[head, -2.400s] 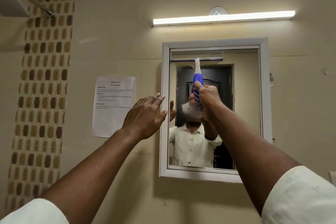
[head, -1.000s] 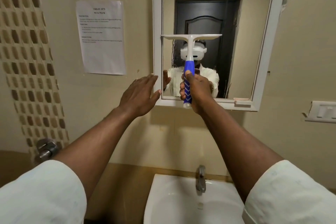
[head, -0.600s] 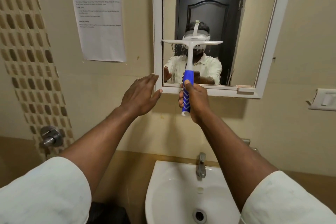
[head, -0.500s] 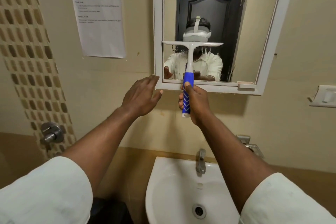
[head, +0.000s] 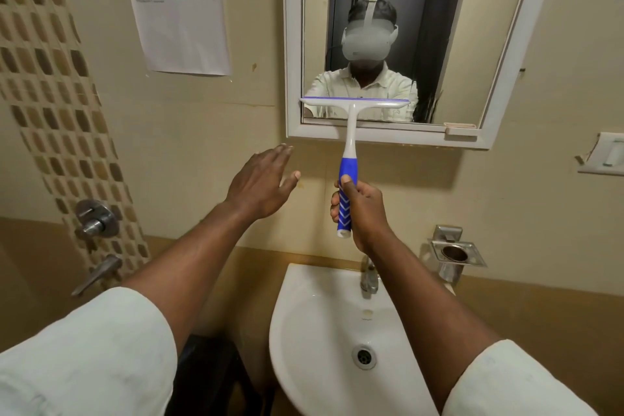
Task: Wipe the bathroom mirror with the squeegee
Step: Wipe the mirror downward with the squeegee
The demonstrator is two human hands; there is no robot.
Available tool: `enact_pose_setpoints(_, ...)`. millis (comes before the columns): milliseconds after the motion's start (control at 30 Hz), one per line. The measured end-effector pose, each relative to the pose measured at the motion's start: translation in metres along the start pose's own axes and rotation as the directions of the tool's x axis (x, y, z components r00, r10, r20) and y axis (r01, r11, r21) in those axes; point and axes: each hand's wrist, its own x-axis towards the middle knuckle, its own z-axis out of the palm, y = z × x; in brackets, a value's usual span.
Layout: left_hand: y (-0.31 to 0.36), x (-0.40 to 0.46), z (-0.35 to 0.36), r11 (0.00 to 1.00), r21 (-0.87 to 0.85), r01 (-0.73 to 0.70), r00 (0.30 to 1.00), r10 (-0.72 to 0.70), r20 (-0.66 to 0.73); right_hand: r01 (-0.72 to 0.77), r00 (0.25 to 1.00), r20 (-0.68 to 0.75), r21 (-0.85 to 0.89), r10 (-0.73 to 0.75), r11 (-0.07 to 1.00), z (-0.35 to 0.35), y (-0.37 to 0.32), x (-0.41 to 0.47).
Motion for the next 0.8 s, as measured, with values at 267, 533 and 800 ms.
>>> enact_pose_setpoints(267,-0.005,-0.015,0.016,1.000,0.002,0.007,0.999,-0.007,0.035,-0.036,0.999,-0.021,-0.033,0.035,0.999,-0.003,0.019,-0.010)
enact_pose_setpoints(533,-0.008,-0.020,0.016,1.000,-0.002,0.014,0.999,-0.014,0.033,-0.046,0.998,-0.032,-0.021,0.045,0.999,0.000,0.021,-0.016)
enact_pose_setpoints(800,-0.003,0.008,-0.015,0.998,0.019,-0.066,0.995,0.067,-0.071,0.089,0.993,-0.083,0.060,-0.084,0.994,-0.003,-0.008,-0.002)
